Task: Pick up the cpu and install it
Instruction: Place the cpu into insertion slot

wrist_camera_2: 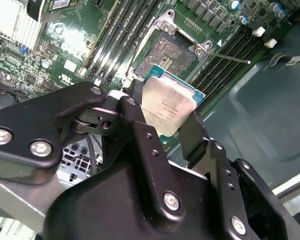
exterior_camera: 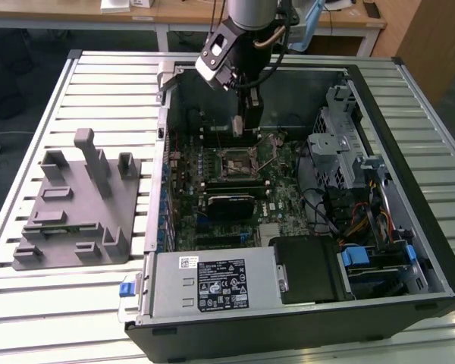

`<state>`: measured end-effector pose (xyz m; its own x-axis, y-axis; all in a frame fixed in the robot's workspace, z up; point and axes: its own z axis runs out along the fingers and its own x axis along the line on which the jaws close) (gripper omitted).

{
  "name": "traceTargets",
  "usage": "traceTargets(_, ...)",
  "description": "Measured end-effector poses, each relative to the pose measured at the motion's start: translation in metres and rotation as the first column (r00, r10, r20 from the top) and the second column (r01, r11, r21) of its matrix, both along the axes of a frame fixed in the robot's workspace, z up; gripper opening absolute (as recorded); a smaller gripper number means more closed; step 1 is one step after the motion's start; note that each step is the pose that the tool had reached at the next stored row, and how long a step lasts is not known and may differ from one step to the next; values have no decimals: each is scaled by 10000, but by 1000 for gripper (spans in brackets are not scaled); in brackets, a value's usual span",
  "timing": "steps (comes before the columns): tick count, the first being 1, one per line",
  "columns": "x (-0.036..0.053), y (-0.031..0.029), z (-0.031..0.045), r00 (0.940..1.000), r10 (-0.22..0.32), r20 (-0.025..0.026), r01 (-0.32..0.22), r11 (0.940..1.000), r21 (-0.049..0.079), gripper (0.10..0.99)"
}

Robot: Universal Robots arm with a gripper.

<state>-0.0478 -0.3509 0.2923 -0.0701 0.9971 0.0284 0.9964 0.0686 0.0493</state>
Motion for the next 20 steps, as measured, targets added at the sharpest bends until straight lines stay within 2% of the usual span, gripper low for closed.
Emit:
traceTargets(11, 0, 65, -191, 10000, -7, -2, 7, 10000, -2, 533)
traceTargets(20, -6, 70, -333, 10000, -27, -1, 27, 10000, -2, 533)
